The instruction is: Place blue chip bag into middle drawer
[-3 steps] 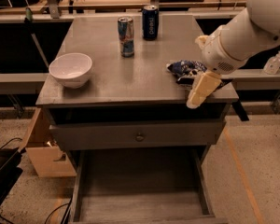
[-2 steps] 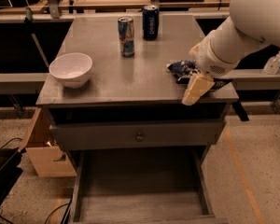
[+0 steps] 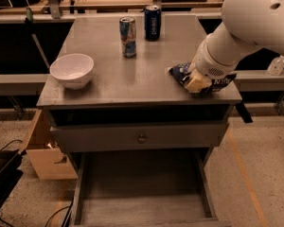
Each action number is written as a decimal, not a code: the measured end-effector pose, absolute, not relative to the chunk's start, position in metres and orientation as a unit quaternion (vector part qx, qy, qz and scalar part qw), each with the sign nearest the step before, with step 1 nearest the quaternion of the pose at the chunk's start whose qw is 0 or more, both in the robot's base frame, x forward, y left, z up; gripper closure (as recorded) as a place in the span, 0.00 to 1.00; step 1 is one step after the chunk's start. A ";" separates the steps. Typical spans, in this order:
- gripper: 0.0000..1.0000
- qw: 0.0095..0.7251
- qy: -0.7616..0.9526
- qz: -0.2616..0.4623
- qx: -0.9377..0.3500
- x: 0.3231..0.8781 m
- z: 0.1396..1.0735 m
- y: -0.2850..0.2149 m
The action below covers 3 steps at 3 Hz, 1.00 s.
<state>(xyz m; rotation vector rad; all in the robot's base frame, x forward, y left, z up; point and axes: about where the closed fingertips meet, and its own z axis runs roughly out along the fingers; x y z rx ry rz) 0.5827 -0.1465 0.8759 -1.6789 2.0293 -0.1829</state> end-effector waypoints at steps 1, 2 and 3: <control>0.95 0.248 0.744 -0.068 -0.616 0.582 0.876 -0.146; 1.00 0.248 0.744 -0.068 -0.617 0.582 0.877 -0.146; 1.00 0.248 0.744 -0.068 -0.617 0.582 0.877 -0.146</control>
Offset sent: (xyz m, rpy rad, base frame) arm -0.0005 0.0004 0.0003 -0.0008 -0.0004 0.0008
